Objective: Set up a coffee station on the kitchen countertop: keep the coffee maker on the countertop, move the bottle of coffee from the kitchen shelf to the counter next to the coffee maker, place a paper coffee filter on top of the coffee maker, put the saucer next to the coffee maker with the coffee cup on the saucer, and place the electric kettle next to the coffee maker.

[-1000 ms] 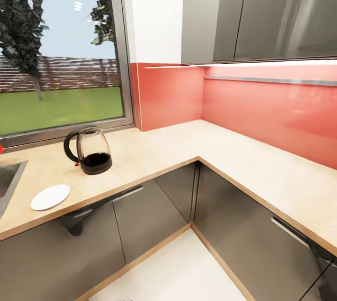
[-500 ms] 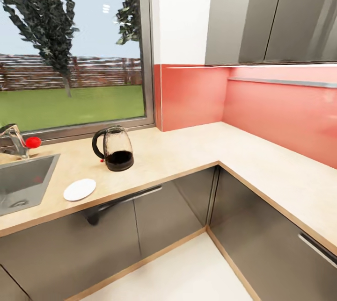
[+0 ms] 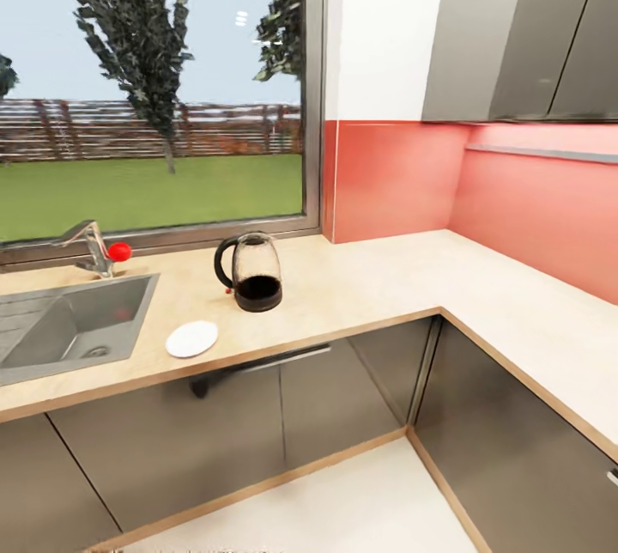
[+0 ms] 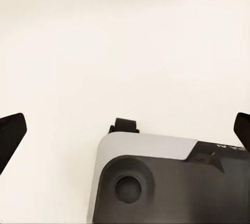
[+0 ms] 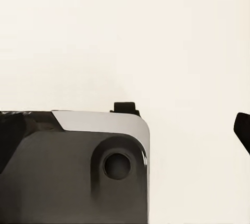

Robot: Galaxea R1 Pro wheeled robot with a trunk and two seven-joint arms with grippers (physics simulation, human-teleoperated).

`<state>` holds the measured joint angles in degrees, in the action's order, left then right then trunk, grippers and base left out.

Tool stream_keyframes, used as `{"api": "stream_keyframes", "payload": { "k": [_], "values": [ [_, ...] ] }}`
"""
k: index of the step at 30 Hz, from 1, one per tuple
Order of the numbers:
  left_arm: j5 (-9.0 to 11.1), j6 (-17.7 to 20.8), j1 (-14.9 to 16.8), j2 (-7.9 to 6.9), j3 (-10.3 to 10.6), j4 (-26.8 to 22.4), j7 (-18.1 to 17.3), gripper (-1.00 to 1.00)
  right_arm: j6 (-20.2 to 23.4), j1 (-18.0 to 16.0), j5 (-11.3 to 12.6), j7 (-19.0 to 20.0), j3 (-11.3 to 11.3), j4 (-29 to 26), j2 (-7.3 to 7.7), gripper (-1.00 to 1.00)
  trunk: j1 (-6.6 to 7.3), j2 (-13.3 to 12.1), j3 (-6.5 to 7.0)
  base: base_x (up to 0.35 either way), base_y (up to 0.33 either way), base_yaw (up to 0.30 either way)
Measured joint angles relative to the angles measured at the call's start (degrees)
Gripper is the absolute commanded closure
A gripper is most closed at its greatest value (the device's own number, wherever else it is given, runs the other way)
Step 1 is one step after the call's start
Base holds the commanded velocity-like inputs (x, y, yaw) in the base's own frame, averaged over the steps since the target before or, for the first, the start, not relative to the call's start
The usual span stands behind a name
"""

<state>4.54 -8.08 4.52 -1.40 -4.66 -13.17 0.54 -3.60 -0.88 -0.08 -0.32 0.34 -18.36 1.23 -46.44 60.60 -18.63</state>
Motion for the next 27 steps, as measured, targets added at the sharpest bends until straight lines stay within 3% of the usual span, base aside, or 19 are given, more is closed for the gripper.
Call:
{"api": "stream_keyframes", "payload": {
  "k": [27],
  "values": [
    [0.2,0.0,0.1,0.03,-0.5,0.0,-0.1,-1.00,0.0,0.0,0.0,0.0,0.0,0.1,0.00,-1.00,5.94,-10.8,4.42,0.000,0.000,0.278]
  ]
}}
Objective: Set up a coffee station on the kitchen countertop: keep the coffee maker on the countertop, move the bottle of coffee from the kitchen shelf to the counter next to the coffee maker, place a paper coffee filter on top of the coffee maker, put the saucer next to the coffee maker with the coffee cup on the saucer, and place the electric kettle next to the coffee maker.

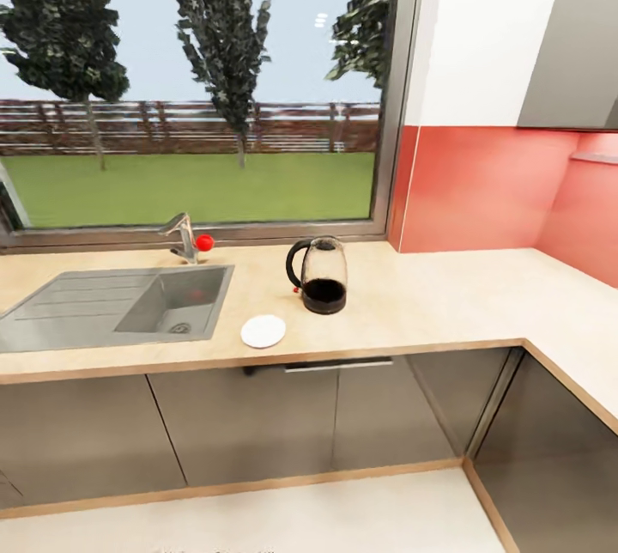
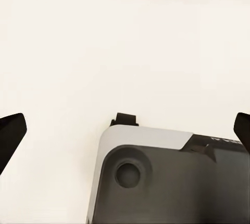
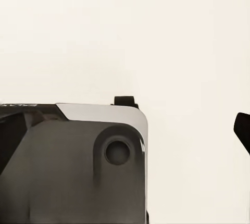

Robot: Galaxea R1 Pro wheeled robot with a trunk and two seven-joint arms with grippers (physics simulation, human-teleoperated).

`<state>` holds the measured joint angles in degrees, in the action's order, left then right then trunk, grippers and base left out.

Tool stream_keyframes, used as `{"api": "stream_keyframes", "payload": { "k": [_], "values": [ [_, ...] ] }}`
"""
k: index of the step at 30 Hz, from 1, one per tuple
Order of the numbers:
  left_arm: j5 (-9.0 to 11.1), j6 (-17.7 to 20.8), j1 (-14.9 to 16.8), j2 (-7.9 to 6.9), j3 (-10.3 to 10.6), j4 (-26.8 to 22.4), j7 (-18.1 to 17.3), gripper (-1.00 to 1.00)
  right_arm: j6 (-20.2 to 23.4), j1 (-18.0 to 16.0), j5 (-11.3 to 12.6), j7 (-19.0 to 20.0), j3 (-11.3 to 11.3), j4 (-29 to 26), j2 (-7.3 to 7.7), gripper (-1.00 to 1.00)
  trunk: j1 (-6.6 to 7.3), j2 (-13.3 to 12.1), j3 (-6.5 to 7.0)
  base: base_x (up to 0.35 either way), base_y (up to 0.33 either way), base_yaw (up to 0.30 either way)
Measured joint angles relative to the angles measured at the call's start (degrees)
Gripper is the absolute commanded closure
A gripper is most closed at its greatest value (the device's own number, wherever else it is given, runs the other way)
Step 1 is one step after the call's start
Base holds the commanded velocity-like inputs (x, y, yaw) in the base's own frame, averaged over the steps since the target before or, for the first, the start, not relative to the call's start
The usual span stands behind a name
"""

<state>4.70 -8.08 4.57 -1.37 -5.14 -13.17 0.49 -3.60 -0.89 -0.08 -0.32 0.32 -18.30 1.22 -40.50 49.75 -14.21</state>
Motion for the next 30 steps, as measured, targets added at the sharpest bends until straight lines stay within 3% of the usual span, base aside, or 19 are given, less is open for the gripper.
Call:
{"api": "stream_keyframes", "payload": {
  "k": [30],
  "values": [
    [0.1,0.0,0.0,-0.04,-0.1,0.0,0.0,-1.00,0.0,0.0,0.0,0.0,0.0,0.0,-0.02,-1.00,6.60,-12.1,5.40,0.000,0.000,0.282]
  ]
}}
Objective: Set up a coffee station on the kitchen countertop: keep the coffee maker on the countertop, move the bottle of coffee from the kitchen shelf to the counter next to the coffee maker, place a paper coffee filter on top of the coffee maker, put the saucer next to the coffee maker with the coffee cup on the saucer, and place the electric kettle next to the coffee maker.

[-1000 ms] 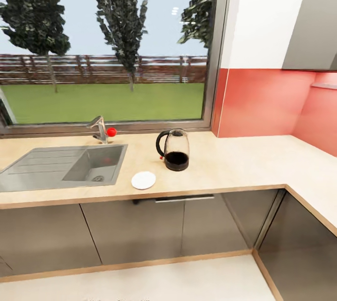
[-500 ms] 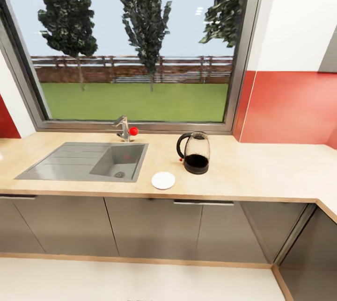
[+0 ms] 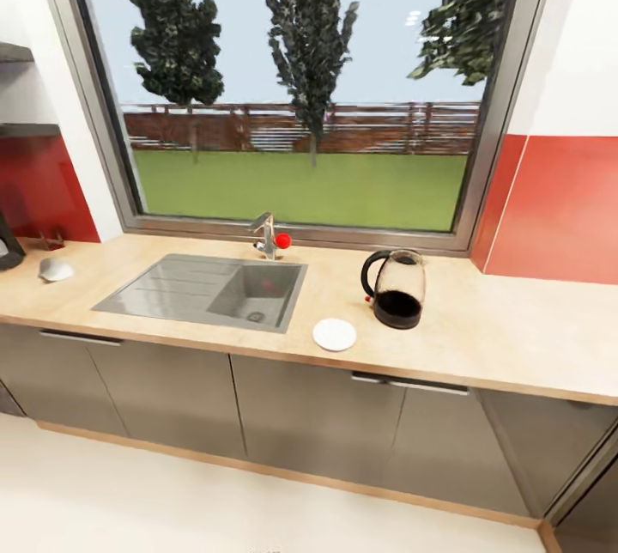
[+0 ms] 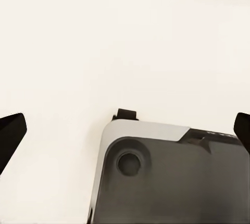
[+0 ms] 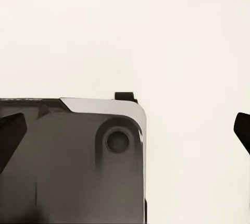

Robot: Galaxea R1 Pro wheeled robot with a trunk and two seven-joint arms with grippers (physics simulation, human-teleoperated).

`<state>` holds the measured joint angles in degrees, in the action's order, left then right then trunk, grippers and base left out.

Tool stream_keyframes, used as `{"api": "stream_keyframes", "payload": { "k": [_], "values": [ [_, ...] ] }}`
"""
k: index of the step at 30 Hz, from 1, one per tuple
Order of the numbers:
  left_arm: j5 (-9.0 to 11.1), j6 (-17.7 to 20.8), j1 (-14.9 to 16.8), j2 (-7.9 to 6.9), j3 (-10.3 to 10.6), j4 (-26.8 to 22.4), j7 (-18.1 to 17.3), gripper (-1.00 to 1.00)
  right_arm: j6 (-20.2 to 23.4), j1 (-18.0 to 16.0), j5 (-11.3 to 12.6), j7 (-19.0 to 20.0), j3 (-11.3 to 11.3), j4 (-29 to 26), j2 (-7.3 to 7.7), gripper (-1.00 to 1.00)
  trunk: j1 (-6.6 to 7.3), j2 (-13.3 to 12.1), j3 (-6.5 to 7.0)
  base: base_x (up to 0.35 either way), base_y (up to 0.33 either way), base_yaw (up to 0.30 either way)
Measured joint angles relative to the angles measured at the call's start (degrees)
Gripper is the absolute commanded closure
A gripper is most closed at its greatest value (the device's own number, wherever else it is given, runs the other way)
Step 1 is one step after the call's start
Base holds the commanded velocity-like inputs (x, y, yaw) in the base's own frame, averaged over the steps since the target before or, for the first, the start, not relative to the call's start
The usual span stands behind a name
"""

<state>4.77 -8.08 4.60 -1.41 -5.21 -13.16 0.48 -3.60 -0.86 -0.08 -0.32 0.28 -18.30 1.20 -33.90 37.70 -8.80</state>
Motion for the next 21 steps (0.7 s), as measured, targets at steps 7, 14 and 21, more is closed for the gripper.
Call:
{"api": "stream_keyframes", "payload": {
  "k": [7,14,21],
  "values": [
    [0.0,0.0,0.0,0.00,0.0,0.0,0.0,-1.00,0.0,0.0,0.0,0.0,0.0,0.0,-0.01,-1.00,1.54,-2.8,1.26,0.000,0.000,0.282],
    [0.0,0.0,0.0,0.00,0.0,0.0,0.0,-1.00,0.0,0.0,0.0,0.0,0.0,0.0,-0.01,-1.00,3.08,-5.6,2.53,0.000,0.000,0.282],
    [0.0,0.0,0.0,0.00,0.0,0.0,0.0,-1.00,0.0,0.0,0.0,0.0,0.0,0.0,-0.01,-1.00,4.62,-8.4,3.79,0.000,0.000,0.282]
  ]
}}
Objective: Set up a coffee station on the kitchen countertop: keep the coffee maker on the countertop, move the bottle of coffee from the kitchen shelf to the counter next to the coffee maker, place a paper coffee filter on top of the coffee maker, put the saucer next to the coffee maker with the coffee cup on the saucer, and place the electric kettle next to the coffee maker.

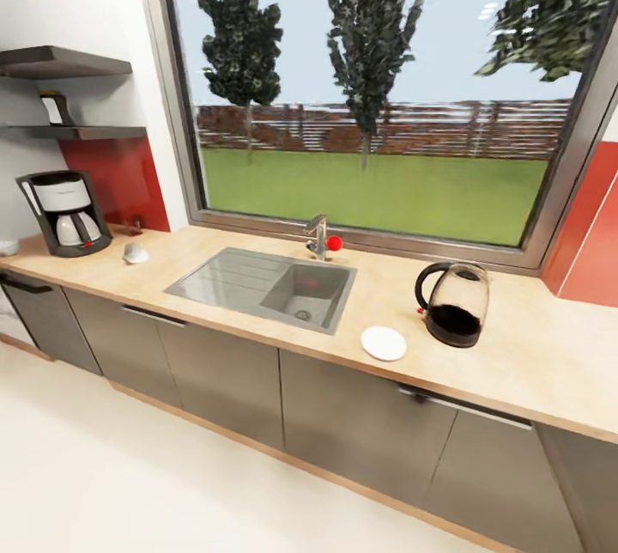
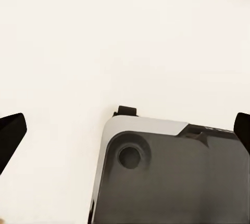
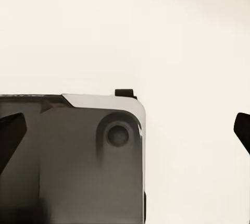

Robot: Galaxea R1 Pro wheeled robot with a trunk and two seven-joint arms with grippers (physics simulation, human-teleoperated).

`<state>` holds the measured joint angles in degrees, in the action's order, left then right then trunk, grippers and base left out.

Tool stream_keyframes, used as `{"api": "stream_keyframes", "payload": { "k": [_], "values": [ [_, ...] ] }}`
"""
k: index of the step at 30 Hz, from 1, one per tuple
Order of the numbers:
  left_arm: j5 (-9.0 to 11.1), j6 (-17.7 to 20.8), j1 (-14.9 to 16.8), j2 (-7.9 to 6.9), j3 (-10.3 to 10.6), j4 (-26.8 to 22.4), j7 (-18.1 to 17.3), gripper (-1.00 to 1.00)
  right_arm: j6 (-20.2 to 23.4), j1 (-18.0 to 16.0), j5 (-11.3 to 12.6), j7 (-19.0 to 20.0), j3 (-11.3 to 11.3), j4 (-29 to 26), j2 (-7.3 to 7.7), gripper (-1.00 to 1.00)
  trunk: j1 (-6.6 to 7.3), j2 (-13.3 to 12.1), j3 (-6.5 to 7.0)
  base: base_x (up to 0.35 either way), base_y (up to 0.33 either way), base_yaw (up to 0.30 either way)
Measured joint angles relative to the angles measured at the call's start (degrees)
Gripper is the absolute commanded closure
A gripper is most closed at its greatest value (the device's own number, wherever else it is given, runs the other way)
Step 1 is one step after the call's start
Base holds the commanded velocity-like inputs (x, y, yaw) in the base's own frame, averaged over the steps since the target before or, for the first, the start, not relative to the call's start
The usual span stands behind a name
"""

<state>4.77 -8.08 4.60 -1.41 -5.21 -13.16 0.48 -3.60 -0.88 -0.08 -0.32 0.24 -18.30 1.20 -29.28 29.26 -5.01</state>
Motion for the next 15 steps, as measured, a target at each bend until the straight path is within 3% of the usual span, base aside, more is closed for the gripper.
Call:
{"api": "stream_keyframes", "payload": {
  "k": [15],
  "values": [
    [0.0,0.0,0.0,0.00,0.0,-0.1,0.0,-1.00,0.0,0.0,0.0,0.0,0.0,0.0,-0.01,-1.00,3.31,-6.0,2.71,0.000,0.000,0.282]
  ]
}}
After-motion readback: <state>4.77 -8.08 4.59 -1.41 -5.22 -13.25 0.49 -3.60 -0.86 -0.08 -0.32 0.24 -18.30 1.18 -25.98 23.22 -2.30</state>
